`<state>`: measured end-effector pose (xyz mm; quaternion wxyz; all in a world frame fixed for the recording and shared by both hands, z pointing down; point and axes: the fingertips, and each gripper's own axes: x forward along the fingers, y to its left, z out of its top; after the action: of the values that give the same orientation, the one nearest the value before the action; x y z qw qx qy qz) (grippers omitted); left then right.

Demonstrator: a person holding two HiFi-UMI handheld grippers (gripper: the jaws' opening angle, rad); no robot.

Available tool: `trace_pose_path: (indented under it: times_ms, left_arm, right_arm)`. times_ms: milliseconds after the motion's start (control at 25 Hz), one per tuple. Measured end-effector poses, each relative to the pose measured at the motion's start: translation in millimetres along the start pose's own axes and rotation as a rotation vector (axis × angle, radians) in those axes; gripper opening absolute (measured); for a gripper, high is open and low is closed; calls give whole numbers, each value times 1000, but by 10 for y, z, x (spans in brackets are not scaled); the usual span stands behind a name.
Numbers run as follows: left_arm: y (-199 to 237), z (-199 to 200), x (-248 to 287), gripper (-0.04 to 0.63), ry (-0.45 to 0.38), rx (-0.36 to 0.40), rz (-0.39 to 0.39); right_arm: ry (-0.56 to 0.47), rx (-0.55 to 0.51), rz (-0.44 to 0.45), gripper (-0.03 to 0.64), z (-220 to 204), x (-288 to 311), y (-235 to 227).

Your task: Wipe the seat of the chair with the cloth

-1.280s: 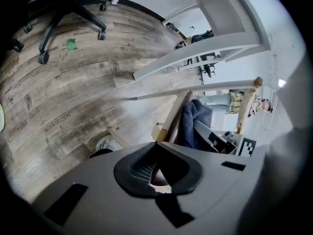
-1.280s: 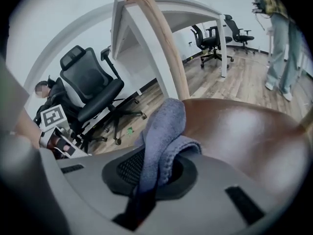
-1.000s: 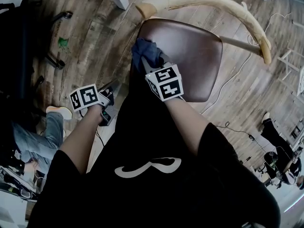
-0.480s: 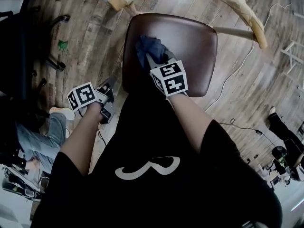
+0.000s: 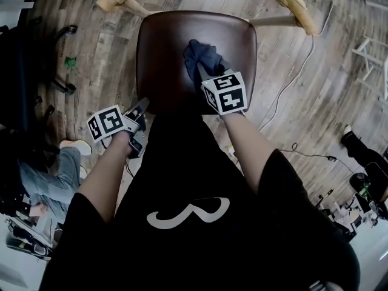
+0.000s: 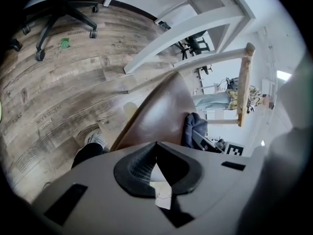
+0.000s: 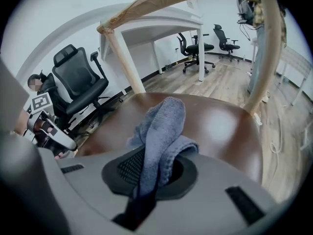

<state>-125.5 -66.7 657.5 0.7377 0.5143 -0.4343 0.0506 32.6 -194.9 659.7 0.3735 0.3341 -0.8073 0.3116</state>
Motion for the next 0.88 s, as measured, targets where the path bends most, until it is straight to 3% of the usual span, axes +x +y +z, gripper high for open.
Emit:
trace_pose_path:
  times_ms: [880]
  left_arm:
    - [-251,-663,313,14,94,84,23]
  right_arm:
    - [-10,111,-200,46,-631,-804,-1253]
